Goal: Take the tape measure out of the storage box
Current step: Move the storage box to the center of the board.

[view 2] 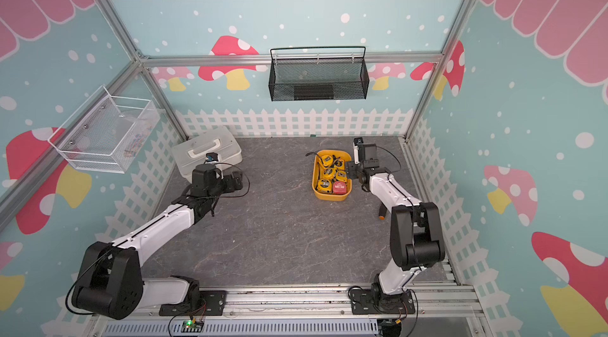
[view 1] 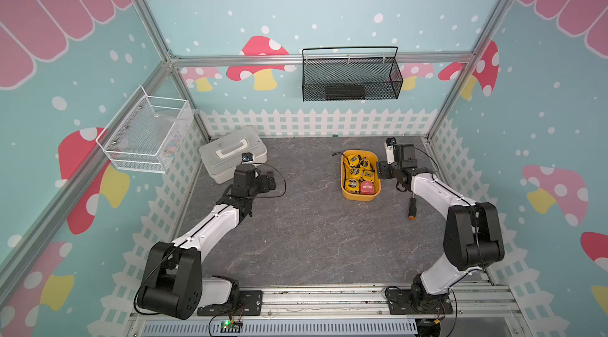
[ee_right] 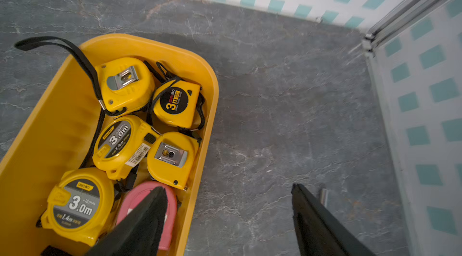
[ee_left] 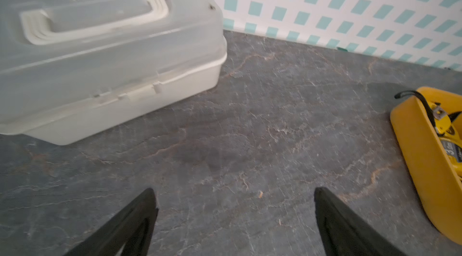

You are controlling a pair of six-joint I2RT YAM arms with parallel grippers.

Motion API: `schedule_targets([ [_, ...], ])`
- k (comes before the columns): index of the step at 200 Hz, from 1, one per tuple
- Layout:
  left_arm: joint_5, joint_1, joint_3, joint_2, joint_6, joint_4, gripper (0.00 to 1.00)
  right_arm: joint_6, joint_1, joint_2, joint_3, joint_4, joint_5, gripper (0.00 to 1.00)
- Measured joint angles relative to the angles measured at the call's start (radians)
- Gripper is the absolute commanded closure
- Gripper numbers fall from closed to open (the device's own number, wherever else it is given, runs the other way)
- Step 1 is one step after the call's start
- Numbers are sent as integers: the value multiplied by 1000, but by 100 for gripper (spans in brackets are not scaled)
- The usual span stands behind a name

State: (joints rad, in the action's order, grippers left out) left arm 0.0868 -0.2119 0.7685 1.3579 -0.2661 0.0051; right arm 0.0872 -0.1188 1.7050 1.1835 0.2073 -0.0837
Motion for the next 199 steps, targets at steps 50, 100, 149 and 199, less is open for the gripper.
schedule_targets([
  [50,-57,-16,1,47,-18,-30,5,50,0,121,115,168,83,61],
  [100,-76,-19,1,47,-22,-32,5,71,0,148,129,219,136,73],
  [149,-84,-19,1,47,-37,-32,5,81,3,161,129,237,158,85],
  [199,-63,-19,1,51,-57,-36,5,93,-17,155,120,235,174,93],
])
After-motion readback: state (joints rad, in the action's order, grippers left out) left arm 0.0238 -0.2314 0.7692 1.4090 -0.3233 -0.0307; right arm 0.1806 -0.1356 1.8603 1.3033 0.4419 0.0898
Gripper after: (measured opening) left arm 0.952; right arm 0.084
